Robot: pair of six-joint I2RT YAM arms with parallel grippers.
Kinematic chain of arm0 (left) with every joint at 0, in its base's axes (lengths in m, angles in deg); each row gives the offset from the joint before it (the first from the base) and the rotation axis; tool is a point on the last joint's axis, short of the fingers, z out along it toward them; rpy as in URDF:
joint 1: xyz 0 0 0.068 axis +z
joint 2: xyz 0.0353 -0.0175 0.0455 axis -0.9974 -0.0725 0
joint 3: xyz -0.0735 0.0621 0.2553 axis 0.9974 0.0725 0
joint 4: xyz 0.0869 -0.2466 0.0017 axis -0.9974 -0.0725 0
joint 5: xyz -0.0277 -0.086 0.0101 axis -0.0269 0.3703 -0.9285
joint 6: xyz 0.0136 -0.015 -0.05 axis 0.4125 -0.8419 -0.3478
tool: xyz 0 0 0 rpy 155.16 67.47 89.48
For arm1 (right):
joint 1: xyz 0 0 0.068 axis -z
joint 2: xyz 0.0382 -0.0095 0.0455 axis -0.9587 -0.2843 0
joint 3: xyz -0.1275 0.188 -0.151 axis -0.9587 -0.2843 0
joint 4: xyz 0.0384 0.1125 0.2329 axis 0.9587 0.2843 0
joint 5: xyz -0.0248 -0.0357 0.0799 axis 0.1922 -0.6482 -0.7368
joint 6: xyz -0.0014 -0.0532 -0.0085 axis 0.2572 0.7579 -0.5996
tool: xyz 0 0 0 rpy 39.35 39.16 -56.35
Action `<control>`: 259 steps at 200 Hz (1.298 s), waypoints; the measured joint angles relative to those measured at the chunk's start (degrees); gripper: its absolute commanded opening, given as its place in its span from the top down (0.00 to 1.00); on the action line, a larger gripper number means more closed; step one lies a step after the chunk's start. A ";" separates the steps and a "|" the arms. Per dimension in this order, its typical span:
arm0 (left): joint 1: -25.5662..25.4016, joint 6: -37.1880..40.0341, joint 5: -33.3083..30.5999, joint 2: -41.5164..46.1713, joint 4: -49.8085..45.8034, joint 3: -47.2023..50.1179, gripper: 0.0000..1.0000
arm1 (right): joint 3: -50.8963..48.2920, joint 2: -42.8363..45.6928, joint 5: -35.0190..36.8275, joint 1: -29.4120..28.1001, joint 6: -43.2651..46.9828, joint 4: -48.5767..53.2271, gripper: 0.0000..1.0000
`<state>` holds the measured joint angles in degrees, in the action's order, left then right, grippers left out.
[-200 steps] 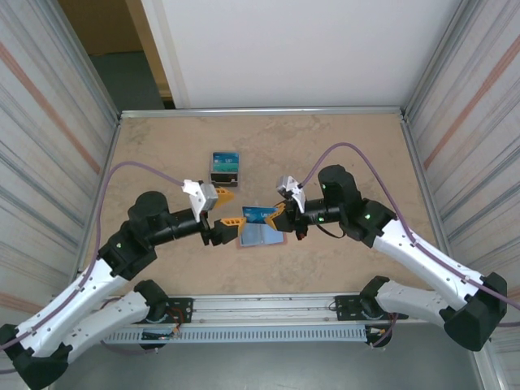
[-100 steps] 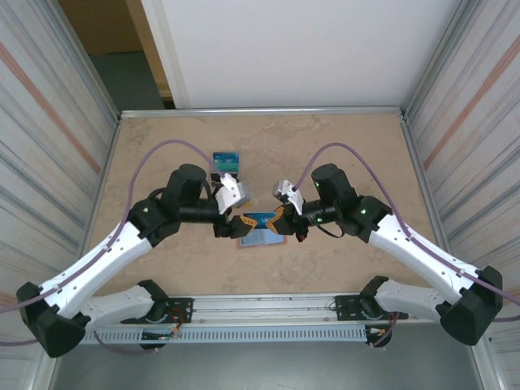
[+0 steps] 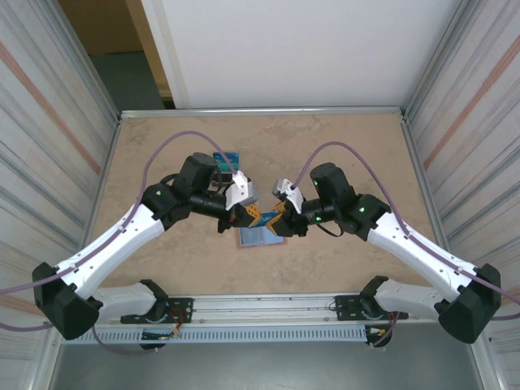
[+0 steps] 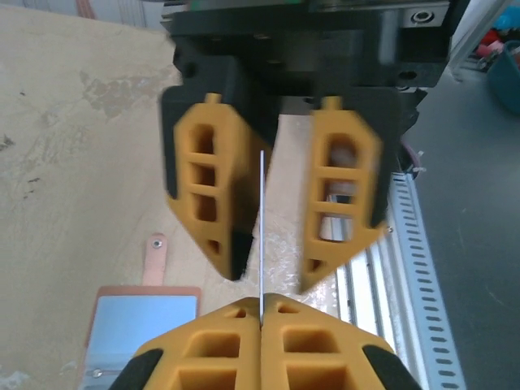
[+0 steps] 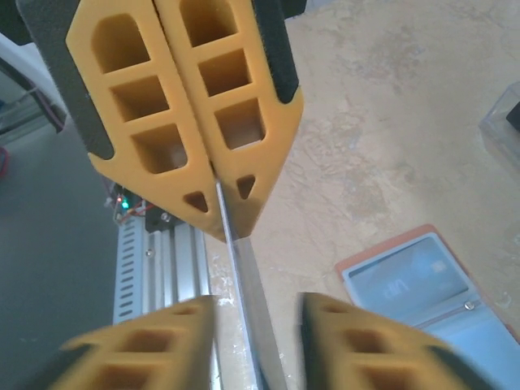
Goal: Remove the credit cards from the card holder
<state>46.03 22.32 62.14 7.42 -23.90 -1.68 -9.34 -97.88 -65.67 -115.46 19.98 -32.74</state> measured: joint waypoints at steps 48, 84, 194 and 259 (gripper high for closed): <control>2.08 4.48 -13.31 -1.36 2.03 -1.44 1.00 | 0.00 0.96 1.95 2.89 -1.53 -0.09 0.01; 10.43 9.62 -20.04 -8.11 5.33 -5.31 1.00 | 0.11 4.07 7.45 4.13 -5.14 -1.03 0.01; 28.28 28.33 -7.04 -26.80 16.02 -10.56 1.00 | 0.52 12.46 30.47 4.13 -15.58 -1.49 0.01; 31.52 35.39 -5.20 -40.46 11.19 -21.70 1.00 | 1.44 13.66 36.52 4.13 -19.28 -0.68 0.01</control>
<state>77.55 57.71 56.94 -33.04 -12.71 -23.38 -7.90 -84.22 -29.15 -111.33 0.71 -33.42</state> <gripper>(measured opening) 0.067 0.986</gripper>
